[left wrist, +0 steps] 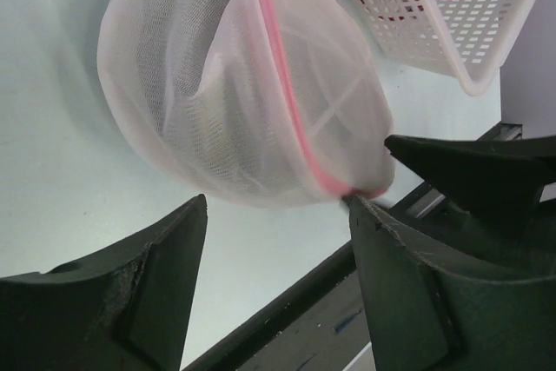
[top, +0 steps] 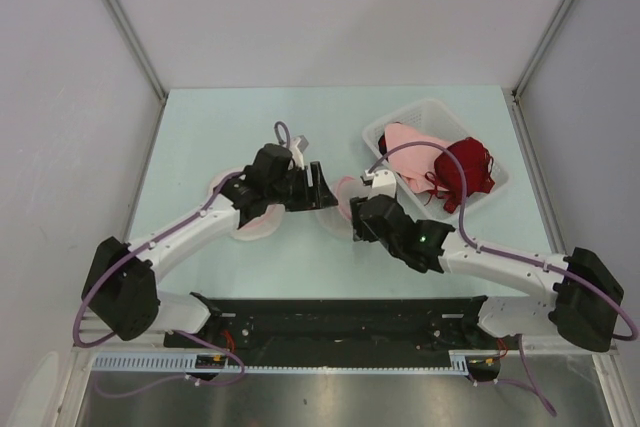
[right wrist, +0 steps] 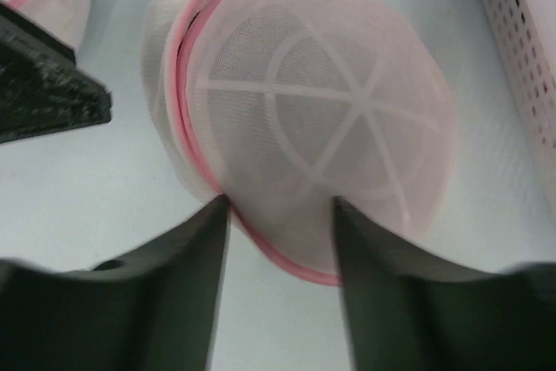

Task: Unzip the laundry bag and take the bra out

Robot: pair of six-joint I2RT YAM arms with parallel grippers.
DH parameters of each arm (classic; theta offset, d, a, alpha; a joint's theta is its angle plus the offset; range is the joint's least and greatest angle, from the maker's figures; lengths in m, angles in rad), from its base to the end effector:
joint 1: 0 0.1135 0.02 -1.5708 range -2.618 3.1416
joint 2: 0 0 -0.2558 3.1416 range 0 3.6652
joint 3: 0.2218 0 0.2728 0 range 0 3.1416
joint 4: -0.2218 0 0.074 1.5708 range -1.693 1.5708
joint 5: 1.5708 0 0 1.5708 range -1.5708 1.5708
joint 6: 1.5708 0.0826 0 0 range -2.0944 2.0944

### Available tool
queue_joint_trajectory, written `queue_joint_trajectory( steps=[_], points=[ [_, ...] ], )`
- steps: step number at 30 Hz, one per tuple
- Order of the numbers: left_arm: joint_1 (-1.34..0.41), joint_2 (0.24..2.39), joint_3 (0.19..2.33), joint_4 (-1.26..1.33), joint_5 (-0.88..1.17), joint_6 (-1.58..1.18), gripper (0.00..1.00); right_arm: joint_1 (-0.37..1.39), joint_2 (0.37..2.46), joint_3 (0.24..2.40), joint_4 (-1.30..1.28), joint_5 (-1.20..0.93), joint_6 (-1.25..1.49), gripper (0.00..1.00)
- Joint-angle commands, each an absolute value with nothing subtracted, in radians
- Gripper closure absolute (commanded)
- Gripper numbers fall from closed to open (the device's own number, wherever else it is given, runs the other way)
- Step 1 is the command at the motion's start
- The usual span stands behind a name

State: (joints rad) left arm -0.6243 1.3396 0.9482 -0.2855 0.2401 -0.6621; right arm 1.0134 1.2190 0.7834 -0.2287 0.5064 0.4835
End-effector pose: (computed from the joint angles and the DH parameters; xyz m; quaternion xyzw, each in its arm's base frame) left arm 0.2729 -0.2208 0.2198 0.0348 0.8961 -0.3438 0.2786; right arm 0.1999 0.2449 0.2056 -0.1220 0.8687 0.1235 0.4639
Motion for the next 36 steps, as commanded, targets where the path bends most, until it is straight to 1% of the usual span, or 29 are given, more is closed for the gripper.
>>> queue_joint_trajectory(
  steps=[1, 2, 3, 4, 7, 11, 14, 18, 22, 24, 25, 31, 33, 36],
  points=[
    [-0.615, 1.361, 0.956, -0.273, 0.284, -0.621, 0.29, 0.98, 1.224, 0.822, -0.227, 0.502, 0.465, 0.62],
    [-0.615, 1.362, 0.966, -0.284, 0.288, -0.617, 0.29, 0.974, 1.212, 0.821, -0.227, 0.489, 0.469, 0.73],
    [-0.615, 1.367, 0.972, -0.287, 0.293, -0.601, 0.29, 0.968, 1.203, 0.821, -0.224, 0.479, 0.469, 0.92],
    [-0.615, 1.371, 0.98, -0.293, 0.305, -0.597, 0.29, 0.95, 1.197, 0.824, -0.225, 0.466, 0.469, 1.0],
    [-0.615, 1.394, 1.028, -0.325, 0.336, -0.575, 0.28, 0.919, 1.172, 0.847, -0.253, 0.401, 0.465, 1.0],
    [-0.615, 1.448, 1.138, -0.391, 0.36, -0.542, 0.24, 0.893, 1.134, 0.867, -0.279, 0.351, 0.497, 1.0],
    [-0.617, 1.483, 1.222, -0.458, 0.365, -0.497, 0.25, 0.873, 1.112, 0.865, -0.294, 0.337, 0.558, 1.0],
    [-0.618, 1.5, 1.334, -0.531, 0.318, -0.408, 0.26, 0.855, 1.095, 0.867, -0.298, 0.351, 0.587, 1.0],
    [-0.62, 1.561, 1.411, -0.531, 0.426, -0.347, 0.28, 0.822, 1.101, 0.867, -0.29, 0.324, 0.626, 1.0],
    [-0.623, 1.583, 1.411, -0.502, 0.497, -0.356, 0.29, 0.821, 1.104, 0.865, -0.276, 0.316, 0.633, 1.0],
    [-0.629, 1.595, 1.384, -0.485, 0.5, -0.359, 0.29, 0.821, 1.106, 0.867, -0.275, 0.308, 0.637, 1.0],
    [-0.63, 1.629, 1.269, -0.396, 0.424, -0.393, 0.3, 0.818, 1.101, 0.862, -0.268, 0.29, 0.641, 1.0],
    [-0.629, 1.635, 1.269, -0.405, 0.413, -0.403, 0.32, 0.816, 1.097, 0.862, -0.275, 0.288, 0.641, 1.0],
    [-0.629, 1.6, 1.262, -0.402, 0.404, -0.403, 0.3, 0.813, 1.086, 0.859, -0.281, 0.302, 0.649, 1.0]
  ],
)
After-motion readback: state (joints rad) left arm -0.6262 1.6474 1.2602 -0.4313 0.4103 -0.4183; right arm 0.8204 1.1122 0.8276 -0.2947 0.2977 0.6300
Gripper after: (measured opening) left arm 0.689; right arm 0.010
